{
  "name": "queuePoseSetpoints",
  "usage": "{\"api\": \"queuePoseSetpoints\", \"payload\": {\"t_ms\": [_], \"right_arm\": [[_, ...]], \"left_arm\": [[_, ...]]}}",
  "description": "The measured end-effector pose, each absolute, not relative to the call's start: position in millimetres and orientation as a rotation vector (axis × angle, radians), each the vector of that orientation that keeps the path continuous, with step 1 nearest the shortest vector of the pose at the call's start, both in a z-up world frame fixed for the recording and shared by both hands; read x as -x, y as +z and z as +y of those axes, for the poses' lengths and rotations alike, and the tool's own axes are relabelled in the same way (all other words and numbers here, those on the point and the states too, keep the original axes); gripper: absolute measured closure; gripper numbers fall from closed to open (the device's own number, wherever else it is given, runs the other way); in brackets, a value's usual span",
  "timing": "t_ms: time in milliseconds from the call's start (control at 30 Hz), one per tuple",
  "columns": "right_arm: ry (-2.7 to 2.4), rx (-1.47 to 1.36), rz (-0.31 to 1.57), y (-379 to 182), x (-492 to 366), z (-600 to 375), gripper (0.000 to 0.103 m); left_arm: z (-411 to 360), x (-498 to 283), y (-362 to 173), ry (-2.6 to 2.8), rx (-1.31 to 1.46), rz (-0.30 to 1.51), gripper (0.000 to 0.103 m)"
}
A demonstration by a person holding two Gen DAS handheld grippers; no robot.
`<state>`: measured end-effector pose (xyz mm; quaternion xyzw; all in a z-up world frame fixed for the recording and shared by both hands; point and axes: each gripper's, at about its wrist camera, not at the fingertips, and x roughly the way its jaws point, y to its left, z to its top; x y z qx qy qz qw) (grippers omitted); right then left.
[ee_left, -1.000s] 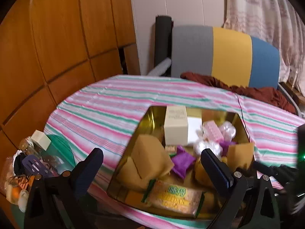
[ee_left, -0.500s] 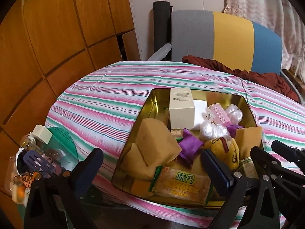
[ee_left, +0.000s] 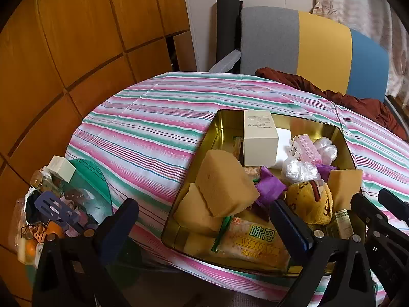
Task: Organize objects
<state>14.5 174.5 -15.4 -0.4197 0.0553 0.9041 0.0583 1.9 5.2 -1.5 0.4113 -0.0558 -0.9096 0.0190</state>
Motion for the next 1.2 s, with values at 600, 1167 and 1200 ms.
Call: {"api": "queuePoseSetpoints", "payload": {"t_ms": [600,1167,1200], "right_arm": [[2.750,1.240,0.173,-12.3,-15.5,171.7,0.045],[2.751,1.231,0.173,-10.8,-15.5,171.5,0.045],[2.750,1.231,0.171,-10.7,-15.4,171.5,0.045]], "left_arm": [[8.5,-1.0,-6.2,-2.808,-1.281,-0.213,0.000],[11.6,-2.8,-7.6,-2.808,-1.291,-0.209,0.001],[11.3,-2.7,-7.7,-2.807,-1.289,-0.207,0.001]]}}
